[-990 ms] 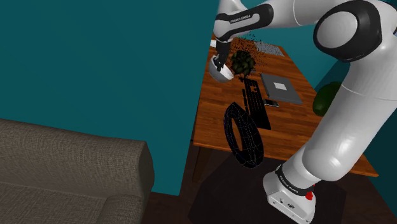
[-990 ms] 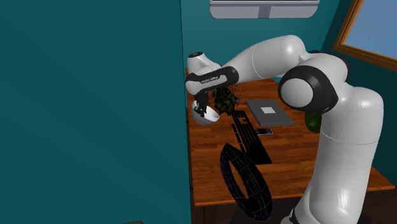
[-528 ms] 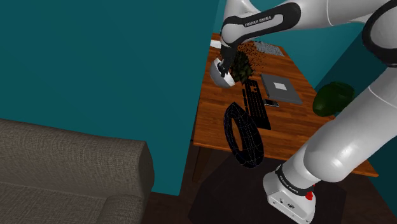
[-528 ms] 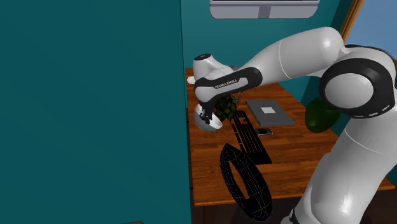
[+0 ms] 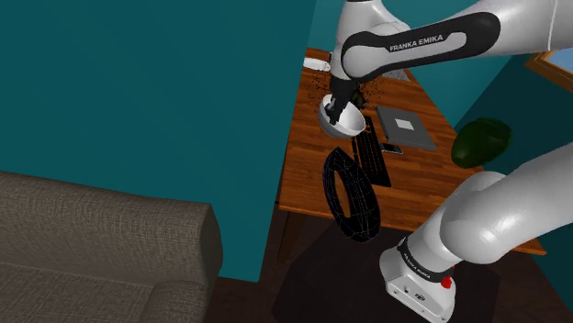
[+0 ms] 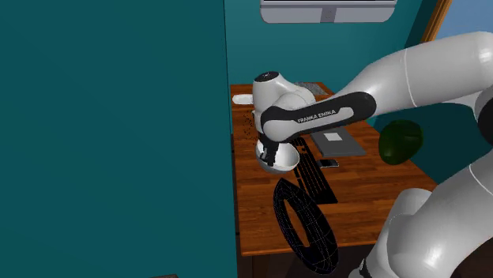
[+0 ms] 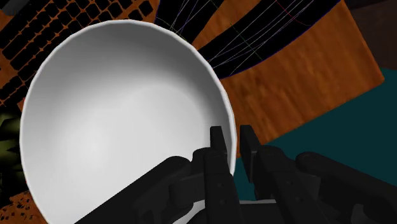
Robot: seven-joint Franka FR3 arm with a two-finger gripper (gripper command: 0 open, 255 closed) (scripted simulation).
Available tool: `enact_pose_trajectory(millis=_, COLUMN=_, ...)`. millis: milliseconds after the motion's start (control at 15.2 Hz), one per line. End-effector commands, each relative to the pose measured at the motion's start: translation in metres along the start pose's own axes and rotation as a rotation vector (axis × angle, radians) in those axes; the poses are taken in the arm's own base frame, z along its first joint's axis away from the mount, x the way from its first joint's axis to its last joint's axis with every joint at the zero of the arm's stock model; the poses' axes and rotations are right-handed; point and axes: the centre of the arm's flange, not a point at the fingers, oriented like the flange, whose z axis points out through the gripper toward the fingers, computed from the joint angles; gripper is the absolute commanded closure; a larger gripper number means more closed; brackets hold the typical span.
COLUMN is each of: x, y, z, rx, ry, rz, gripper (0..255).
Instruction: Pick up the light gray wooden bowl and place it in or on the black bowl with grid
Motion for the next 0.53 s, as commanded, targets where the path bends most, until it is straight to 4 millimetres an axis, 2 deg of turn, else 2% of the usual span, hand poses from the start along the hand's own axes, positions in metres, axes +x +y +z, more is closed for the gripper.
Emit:
enact_pose_trajectory(millis=0, x=-0.023, y=-0.016, z=-0.003, rx=-0.001, ry=0.001, rz=0.000, gripper=255)
enact_pose_trajectory(millis=462, x=-0.094, y=-0.074, z=-0.017, rx=-0.001, ry=0.001, rz=0.000, gripper=255)
